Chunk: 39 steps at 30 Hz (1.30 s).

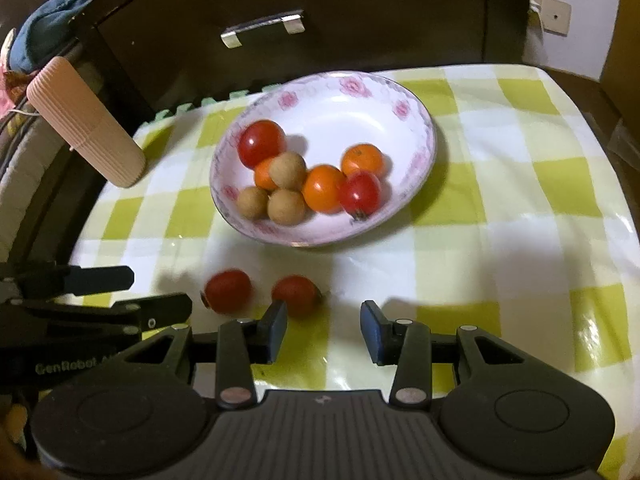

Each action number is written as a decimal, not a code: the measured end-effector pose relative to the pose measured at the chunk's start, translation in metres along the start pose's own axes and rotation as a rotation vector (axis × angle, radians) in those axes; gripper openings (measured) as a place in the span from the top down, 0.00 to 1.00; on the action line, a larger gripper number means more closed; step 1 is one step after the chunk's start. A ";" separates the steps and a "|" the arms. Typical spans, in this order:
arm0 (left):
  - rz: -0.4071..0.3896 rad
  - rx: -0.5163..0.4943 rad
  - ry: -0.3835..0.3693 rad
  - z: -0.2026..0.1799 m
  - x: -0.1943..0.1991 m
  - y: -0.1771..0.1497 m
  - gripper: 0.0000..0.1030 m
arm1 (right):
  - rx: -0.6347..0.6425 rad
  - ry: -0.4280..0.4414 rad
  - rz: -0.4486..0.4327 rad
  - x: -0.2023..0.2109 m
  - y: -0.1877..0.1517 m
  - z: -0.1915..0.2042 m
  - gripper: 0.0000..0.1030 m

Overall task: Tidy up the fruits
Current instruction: 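Withdraw both open tools from the bowl toward the two cherry tomatoes on the cloth, then grasp a cherry tomato with the left tool while the right tool grasps the other cherry tomato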

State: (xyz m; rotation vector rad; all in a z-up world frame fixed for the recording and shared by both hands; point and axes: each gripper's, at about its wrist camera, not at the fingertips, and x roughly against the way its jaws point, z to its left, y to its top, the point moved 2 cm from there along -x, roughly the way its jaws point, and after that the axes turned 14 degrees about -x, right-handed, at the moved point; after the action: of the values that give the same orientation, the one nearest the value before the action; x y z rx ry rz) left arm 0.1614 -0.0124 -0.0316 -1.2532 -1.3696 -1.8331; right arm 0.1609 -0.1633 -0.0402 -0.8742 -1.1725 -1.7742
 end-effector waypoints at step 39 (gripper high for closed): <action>0.027 0.014 -0.066 -0.013 -0.025 0.012 0.33 | 0.100 -0.035 0.048 0.004 -0.009 -0.013 0.71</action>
State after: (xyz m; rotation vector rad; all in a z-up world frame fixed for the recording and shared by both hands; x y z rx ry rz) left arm 0.1773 -0.0310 -0.0496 -1.3295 -1.3913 -1.7748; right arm 0.1499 -0.1739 -0.0444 -0.8704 -1.2417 -1.6532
